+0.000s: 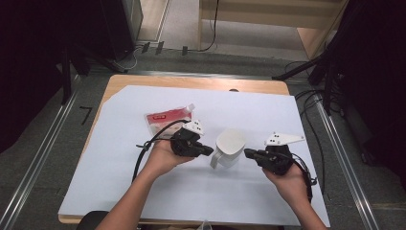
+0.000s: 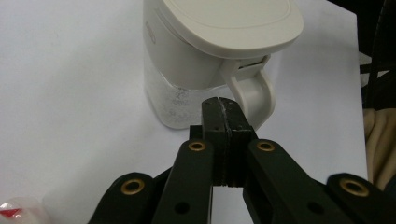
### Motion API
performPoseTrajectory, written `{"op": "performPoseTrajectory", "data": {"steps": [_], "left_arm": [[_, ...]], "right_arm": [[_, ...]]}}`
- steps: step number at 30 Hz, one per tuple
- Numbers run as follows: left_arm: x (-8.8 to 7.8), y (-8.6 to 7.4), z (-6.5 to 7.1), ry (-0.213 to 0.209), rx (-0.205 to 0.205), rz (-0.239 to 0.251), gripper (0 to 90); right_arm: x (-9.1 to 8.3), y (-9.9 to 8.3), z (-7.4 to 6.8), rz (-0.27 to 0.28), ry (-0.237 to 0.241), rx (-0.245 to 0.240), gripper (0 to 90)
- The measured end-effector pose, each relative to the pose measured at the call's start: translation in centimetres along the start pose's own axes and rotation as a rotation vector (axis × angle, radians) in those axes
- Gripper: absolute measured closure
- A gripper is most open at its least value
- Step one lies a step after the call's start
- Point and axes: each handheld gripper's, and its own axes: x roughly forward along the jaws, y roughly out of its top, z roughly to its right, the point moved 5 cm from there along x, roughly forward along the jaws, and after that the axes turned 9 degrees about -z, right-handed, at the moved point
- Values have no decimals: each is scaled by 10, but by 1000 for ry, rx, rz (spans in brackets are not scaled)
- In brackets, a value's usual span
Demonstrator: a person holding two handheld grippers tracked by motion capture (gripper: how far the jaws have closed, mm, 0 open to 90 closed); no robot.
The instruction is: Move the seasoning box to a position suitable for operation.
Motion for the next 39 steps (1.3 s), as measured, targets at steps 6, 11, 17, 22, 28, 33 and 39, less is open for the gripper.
{"op": "performPoseTrajectory", "data": {"steps": [6, 11, 17, 22, 28, 33, 39], "left_arm": [[10, -1, -3, 17, 5, -14, 900], [18, -2, -2, -3, 2, -15, 900], [19, -2, 0, -23, -10, -3, 900], [18, 0, 6, -21, -7, 0, 900], [21, 2, 10, -29, -14, -12, 900], [22, 4, 14, -16, -7, -3, 900], [21, 6, 22, 0, -4, -2, 900]], "right_arm": [[3, -2, 4, -15, 26, 25, 900], [6, -1, 5, -11, 23, 26, 900], [9, -1, 4, -24, 20, 25, 900], [13, 0, 4, -22, 15, 26, 900], [17, 1, 6, -19, -2, 25, 900], [18, 2, 9, -10, 4, 33, 900], [19, 5, 10, -9, -15, 39, 900]]}}
